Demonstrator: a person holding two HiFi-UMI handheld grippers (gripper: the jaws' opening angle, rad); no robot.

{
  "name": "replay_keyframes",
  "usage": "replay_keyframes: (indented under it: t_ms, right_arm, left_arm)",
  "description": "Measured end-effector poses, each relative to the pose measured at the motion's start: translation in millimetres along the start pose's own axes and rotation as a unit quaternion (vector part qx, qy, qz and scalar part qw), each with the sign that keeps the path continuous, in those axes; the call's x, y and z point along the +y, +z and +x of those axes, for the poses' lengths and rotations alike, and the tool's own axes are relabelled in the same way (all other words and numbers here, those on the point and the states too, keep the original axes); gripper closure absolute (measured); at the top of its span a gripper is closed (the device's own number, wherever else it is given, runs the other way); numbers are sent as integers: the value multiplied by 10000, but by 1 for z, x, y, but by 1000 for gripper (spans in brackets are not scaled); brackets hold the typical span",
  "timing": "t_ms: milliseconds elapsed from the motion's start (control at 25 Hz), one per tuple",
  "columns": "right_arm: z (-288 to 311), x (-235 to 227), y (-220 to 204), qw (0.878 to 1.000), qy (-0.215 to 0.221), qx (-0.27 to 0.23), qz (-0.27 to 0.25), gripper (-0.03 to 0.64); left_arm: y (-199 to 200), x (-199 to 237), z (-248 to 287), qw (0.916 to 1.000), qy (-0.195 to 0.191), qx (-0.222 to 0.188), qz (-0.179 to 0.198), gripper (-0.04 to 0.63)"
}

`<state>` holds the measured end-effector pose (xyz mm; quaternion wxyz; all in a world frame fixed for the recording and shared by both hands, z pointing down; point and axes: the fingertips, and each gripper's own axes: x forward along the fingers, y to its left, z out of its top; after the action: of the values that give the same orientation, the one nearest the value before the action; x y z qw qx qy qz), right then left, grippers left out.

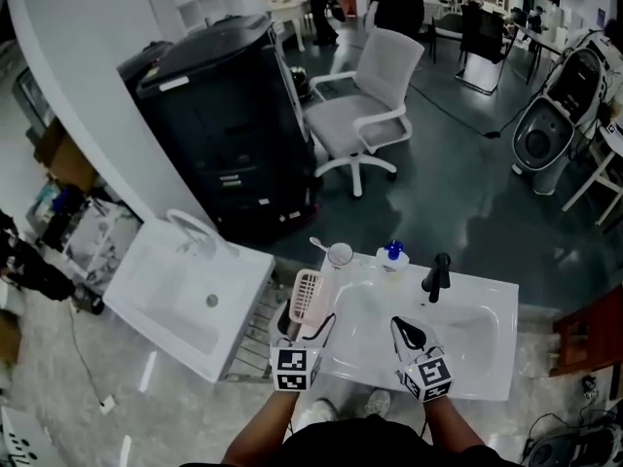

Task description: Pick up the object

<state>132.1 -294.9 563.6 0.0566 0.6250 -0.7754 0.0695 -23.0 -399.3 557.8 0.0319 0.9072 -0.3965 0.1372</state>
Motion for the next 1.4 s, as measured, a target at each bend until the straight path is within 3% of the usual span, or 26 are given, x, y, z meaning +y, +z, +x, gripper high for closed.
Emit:
replay_keyframes:
  t_ms: [440,840,1080,1400]
  right_arm:
    - [-2,-27,70,9951,-407,-845,-305,614]
    - [-2,-37,92,9922,-557,-1036,-402,615]
    - [-8,-34,101,9873,-747,-1104,-859,615]
    - [-9,-32,107,9866,-794,-1197,-773,615]
  left_arm:
    - [51,0,-5,9976,-6,-682,115,140]
    - [56,-7,2,9974,-144,-703,66,140]
    - [54,-7,5,9975,-163,-693,36,140]
    - [49,-3,5,9974,-131,-703,71,140]
